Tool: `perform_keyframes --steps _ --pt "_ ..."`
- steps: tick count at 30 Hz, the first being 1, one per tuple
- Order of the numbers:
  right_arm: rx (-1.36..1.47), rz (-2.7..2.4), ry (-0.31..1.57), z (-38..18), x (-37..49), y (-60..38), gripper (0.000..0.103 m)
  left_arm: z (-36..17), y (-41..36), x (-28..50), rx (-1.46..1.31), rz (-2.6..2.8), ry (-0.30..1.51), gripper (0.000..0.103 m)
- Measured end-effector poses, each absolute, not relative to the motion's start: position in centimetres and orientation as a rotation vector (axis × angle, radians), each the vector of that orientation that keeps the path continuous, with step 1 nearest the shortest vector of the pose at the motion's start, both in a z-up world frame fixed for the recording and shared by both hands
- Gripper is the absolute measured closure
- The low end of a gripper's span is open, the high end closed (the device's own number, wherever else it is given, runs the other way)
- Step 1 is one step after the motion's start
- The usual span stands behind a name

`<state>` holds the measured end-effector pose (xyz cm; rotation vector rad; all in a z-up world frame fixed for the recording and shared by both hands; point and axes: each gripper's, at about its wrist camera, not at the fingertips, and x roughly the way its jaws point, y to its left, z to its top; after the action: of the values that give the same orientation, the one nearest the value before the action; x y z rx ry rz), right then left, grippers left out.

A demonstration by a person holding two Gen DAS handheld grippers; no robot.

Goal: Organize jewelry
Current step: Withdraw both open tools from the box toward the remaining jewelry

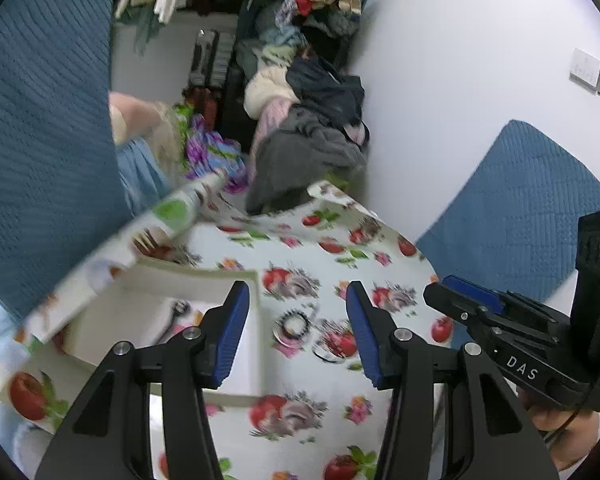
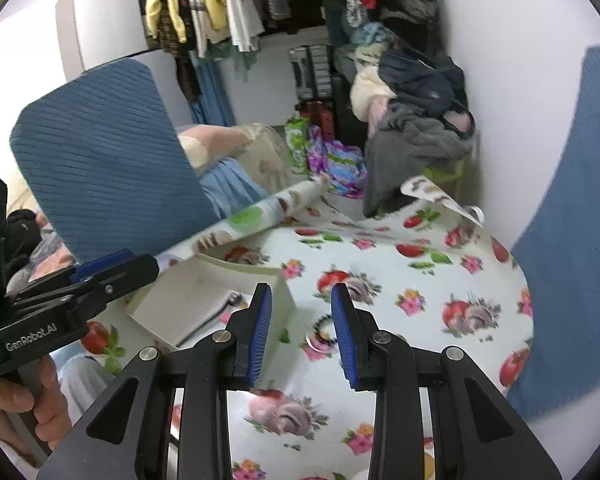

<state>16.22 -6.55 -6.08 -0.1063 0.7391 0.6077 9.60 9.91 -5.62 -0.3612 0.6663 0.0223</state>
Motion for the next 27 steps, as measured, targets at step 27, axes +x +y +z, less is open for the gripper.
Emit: perform_keyframes --steps 27 --pt "-0.046 0.436 0.831 -19.0 17.8 -17.4 0.074 -15.5 0.6 13.7 -0.328 -0.134 0.839 0.052"
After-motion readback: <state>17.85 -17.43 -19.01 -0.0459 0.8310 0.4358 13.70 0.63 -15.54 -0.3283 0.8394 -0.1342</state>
